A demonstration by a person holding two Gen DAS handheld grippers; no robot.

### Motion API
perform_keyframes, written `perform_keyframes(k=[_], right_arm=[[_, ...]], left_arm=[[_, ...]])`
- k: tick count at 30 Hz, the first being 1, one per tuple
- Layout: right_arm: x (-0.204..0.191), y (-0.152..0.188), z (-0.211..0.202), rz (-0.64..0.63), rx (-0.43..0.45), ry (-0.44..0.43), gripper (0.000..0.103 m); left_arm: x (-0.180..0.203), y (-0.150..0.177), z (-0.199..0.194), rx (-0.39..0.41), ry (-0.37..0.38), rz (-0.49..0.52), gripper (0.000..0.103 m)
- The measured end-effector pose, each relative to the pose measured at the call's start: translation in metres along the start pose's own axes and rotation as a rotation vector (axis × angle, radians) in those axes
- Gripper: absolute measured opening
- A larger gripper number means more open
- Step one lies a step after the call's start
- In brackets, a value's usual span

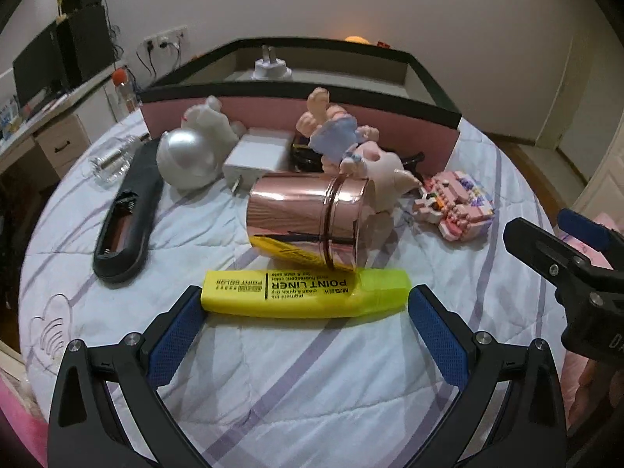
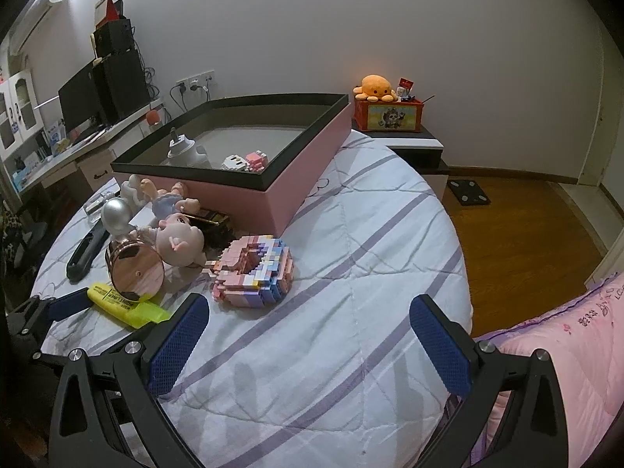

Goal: Organize rigid objects

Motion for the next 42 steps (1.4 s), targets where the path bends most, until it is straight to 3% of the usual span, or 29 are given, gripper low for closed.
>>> perform_keyframes(k=[3,8,11,15,19,25,30,32,35,42], right_arm=[[-0.003,0.002,0.001,-0.007,-0.012,-0.006,0.103],[-0.004,0.003,0.001,-0.002,-0.016,-0.008,0.103],[-0.006,0.003,0.0,-0.003,-0.016,-0.013,0.103],[-0.009,0.003,-0.002,-0.008,-0.014,-0.018,0.103],[-0.006,0.0,-0.006,-0.004,-0.005,-0.014,0.103],[0.001,0.0,-0.01,0.01,0.003,-0.006,0.103],[0.011,0.003,-0.011,0.022,-0.002,0.0,0.103],[0.013,0.004,-0.012,0.021,-0.002,0.002,0.103],[0.016,0.004,-0.012,0.025,-0.001,-0.004,0.103],[0.017,0.006,-0.006,0.027,-0.014,-0.012,0.103]], left_arm=[[-0.002,0.0,-0.003,0.015,0.019,0.019,0.098],[-0.016,0.005,-0.009,0.005,0.077,-0.007,0.083],[-0.02,0.005,-0.018,0.016,0.077,-0.019,0.086],[-0.013,0.004,-0.028,0.039,0.143,-0.021,0.095],[-0.006,0.001,-0.024,0.036,0.13,0.025,0.096],[0.011,-0.001,-0.016,0.007,0.114,-0.009,0.101],[0.017,0.0,-0.004,-0.009,0.037,-0.003,0.103],[0.017,0.001,0.001,-0.027,0.04,-0.01,0.103],[0.022,0.005,0.006,-0.034,-0.013,0.047,0.103],[0.021,0.0,0.009,-0.027,-0.011,0.048,0.103]])
Point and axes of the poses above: each gripper's, at about its wrist camera, not at the fingertips, and z roughly the way its jaws point, x to its right, y to its underside, the point moved 8 cm from there along z, roughly the way its jaws point, and after that the axes turned 3 degrees about z, right-handed, at the moved point
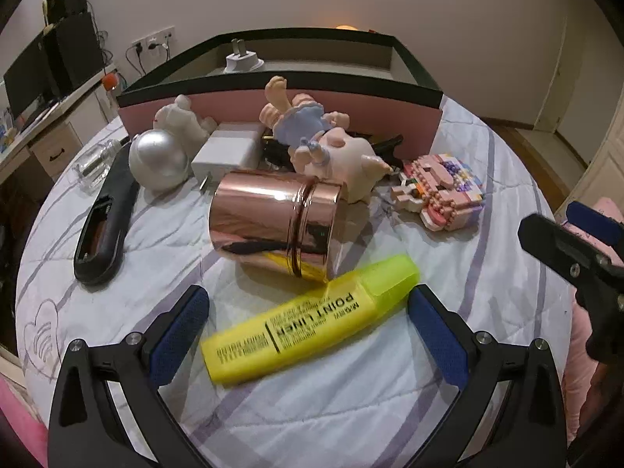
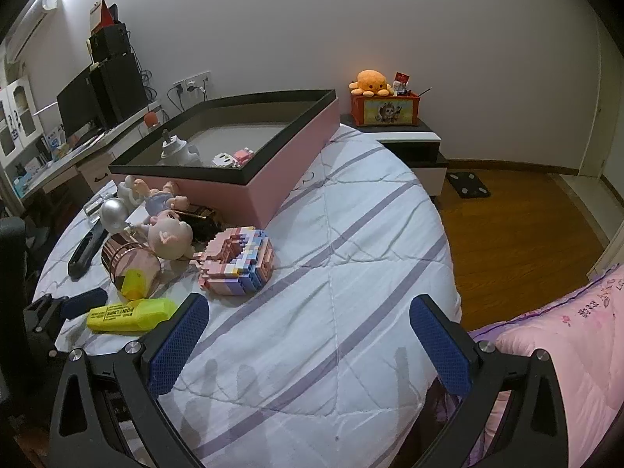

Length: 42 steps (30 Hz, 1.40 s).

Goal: Organize rigid objects
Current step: 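Grasp the yellow highlighter with the left gripper while the right grasps the pink brick donut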

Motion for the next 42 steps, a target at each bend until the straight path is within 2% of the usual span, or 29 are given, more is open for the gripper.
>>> perform_keyframes(k=[2,4,7,8,10,17,21,23,25,26,30,31,35,37,39,42], right_arm=[[0.0,0.002,0.001,-0.002,-0.006,-0.001,0.103],[0.0,0.002,0.002,-0.003,-0.01,0.0,0.103],[0.0,0.003,0.002,-0.003,-0.01,0.0,0.103],[-0.001,0.002,0.001,-0.003,-0.01,0.0,0.103],[-0.001,0.001,0.001,-0.002,-0.007,-0.001,0.103],[-0.02,0.003,0.001,-0.029,-0.01,-0.02,0.103],[-0.03,0.005,0.008,-0.038,-0.027,-0.022,0.103],[-0.035,0.006,0.013,-0.047,-0.033,-0.022,0.103],[-0.04,0.006,0.019,-0.057,-0.046,-0.016,0.103],[-0.042,0.006,0.022,-0.061,-0.048,-0.015,0.103],[-0.048,0.004,0.031,-0.065,-0.054,-0.004,0.103],[-0.048,0.003,0.034,-0.067,-0.062,0.0,0.103],[-0.051,-0.001,0.047,-0.075,-0.084,-0.003,0.102],[-0.052,-0.003,0.051,-0.084,-0.088,-0.006,0.094],[-0.053,-0.004,0.056,-0.099,-0.095,-0.003,0.076],[-0.054,-0.005,0.059,-0.126,-0.105,0.005,0.073]], left_arm=[[0.001,-0.002,0.0,0.022,0.045,-0.001,0.099],[0.002,-0.004,-0.004,0.044,0.065,-0.001,0.07],[0.003,-0.003,-0.007,0.051,0.078,0.044,0.048],[0.002,-0.002,-0.008,0.05,0.084,0.057,0.044],[-0.001,0.001,-0.013,0.046,0.11,0.047,0.028],[-0.015,0.023,-0.03,0.024,0.18,0.022,0.027],[-0.029,0.035,-0.038,0.027,0.184,-0.005,0.029],[-0.03,0.04,-0.041,0.025,0.193,0.004,0.034],[-0.03,0.042,-0.046,0.032,0.193,0.016,0.047],[-0.031,0.044,-0.046,0.035,0.186,0.019,0.047],[-0.026,0.049,-0.044,0.046,0.116,0.106,0.035],[-0.026,0.049,-0.045,0.046,0.116,0.112,0.028],[-0.031,0.049,-0.047,0.047,0.152,0.11,0.027],[-0.034,0.05,-0.048,0.042,0.168,0.106,0.027],[-0.039,0.05,-0.05,0.043,0.172,0.096,0.027],[-0.044,0.051,-0.053,0.05,0.168,0.09,0.027]])
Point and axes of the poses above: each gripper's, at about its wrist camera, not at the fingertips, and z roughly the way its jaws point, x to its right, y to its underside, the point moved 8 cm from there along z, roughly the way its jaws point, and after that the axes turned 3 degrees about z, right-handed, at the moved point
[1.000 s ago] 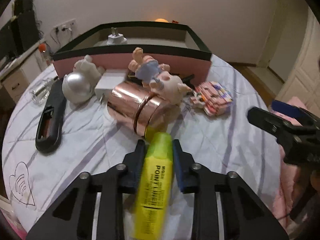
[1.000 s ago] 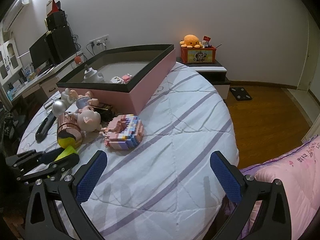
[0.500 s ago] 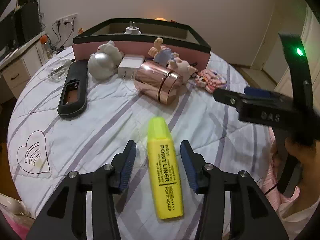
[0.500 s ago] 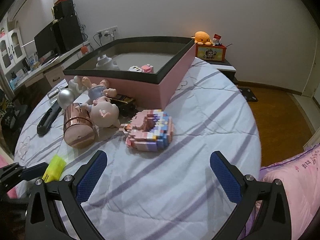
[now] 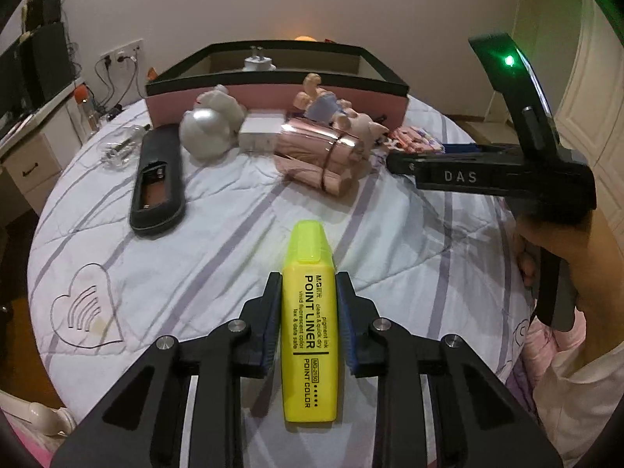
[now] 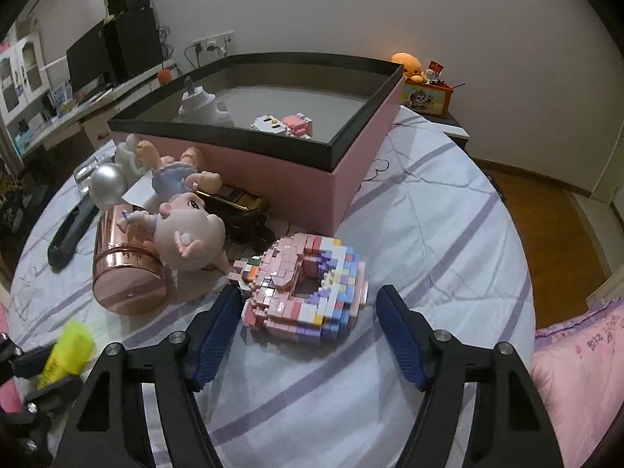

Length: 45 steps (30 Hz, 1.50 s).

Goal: Organize rigid objects
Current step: 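Grasp the yellow highlighter with the left gripper while the right grasps the pink brick donut, then carry the highlighter and brick donut over the box and release both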

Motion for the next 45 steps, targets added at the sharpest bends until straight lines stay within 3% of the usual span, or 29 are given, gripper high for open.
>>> perform_keyframes(k=[6,8,9,13,17,26,32,38,45], right_arm=[[-0.002,-0.001,0.003,-0.024,-0.01,0.02,0.077],[-0.003,-0.002,0.004,-0.028,-0.009,0.012,0.074],[-0.002,-0.002,0.003,-0.023,-0.007,-0.001,0.068],[-0.002,-0.001,-0.002,-0.01,0.0,-0.04,0.067],[0.001,0.005,-0.018,0.066,0.029,-0.132,0.067],[-0.03,-0.003,-0.097,0.054,0.204,-0.227,0.068],[-0.058,-0.022,-0.179,0.008,0.442,-0.227,0.068],[-0.08,-0.031,-0.224,-0.037,0.549,-0.195,0.068],[-0.097,-0.04,-0.279,-0.055,0.657,-0.232,0.068]], left_arm=[[-0.004,-0.001,-0.002,0.007,-0.011,-0.005,0.027],[-0.005,-0.001,-0.005,0.011,-0.01,-0.01,0.027],[-0.006,-0.002,-0.008,0.017,-0.006,-0.012,0.027],[-0.009,-0.006,-0.02,0.047,-0.005,-0.019,0.027],[-0.018,-0.011,-0.037,0.082,-0.035,-0.044,0.027],[-0.021,-0.038,-0.088,0.198,-0.11,-0.017,0.027],[-0.019,-0.059,-0.135,0.314,-0.145,-0.01,0.027],[-0.014,-0.079,-0.188,0.448,-0.194,-0.015,0.027],[-0.009,-0.095,-0.246,0.579,-0.206,-0.009,0.027]])
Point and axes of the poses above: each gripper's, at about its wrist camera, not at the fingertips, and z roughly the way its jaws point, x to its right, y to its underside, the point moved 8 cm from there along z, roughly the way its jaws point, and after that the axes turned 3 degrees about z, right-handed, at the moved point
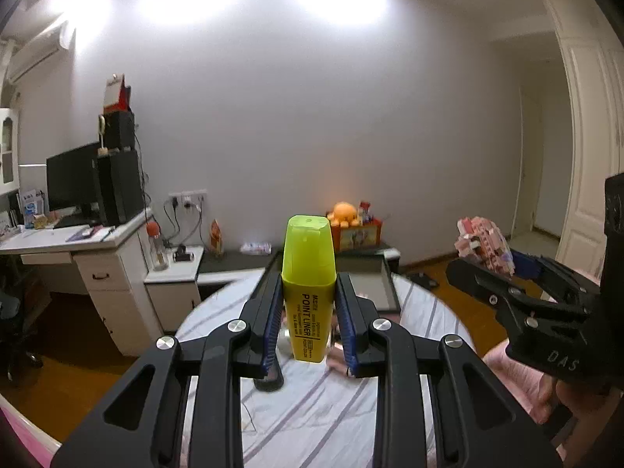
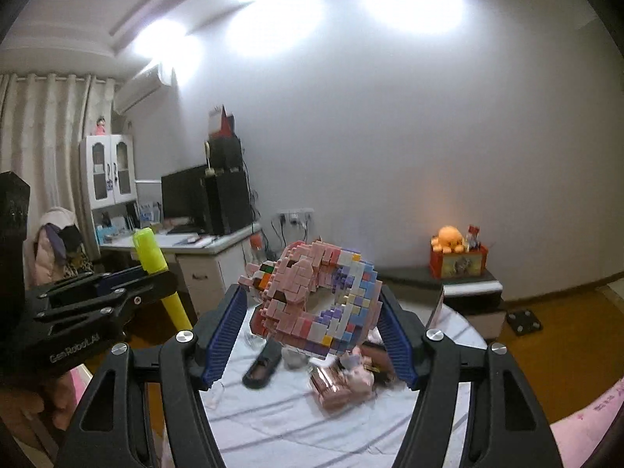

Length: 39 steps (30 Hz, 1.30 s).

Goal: Organize rigid objects
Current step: 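Carry the highlighter and brick donut over the box and release both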

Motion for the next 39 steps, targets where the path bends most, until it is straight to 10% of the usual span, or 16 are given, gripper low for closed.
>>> perform_keyframes(k=[13,39], right_arm=[[-0.04,-0.036,-0.039,-0.074,0.158,0.041,0.068],[-0.012,-0.033,0.004,-0.057,0.105,0.023,0.068]], left_arm=[[-0.017,-0.04,-0.058,0.161,-0.198,0.004,0.027],[-0.01,-0.05,-0.012,0.127,-0.196,0.028,0.027]])
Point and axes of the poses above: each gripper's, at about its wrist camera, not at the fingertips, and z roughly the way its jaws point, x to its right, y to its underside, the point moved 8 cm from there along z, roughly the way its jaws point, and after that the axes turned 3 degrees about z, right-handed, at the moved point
